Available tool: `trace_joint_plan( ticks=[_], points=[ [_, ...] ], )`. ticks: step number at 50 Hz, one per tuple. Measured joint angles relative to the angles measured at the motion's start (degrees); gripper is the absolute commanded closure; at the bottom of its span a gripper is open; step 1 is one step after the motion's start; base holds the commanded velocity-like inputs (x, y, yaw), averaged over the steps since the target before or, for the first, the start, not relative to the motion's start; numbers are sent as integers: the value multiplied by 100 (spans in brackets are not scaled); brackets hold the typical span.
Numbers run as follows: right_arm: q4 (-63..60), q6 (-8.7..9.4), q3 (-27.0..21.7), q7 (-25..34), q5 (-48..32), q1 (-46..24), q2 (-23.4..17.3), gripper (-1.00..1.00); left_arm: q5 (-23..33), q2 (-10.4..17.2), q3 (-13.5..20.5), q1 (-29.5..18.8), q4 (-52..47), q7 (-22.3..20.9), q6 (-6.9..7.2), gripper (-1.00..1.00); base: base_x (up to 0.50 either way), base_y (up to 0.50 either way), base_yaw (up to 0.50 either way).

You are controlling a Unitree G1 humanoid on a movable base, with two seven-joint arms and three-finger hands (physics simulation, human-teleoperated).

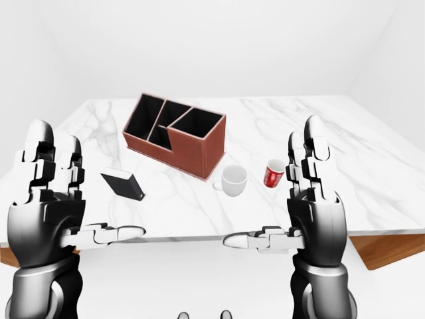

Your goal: Pick up the red mug and place it to the right of the caddy.

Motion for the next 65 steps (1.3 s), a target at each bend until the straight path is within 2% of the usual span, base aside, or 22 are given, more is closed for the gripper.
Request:
trace_joint_plan(
  ticks=[65],
  points=[
    [-152,0,10,76,9,88,25,-100,-27,-4,64,33,-166,-59,0,-100,35,0,0]
  ],
)
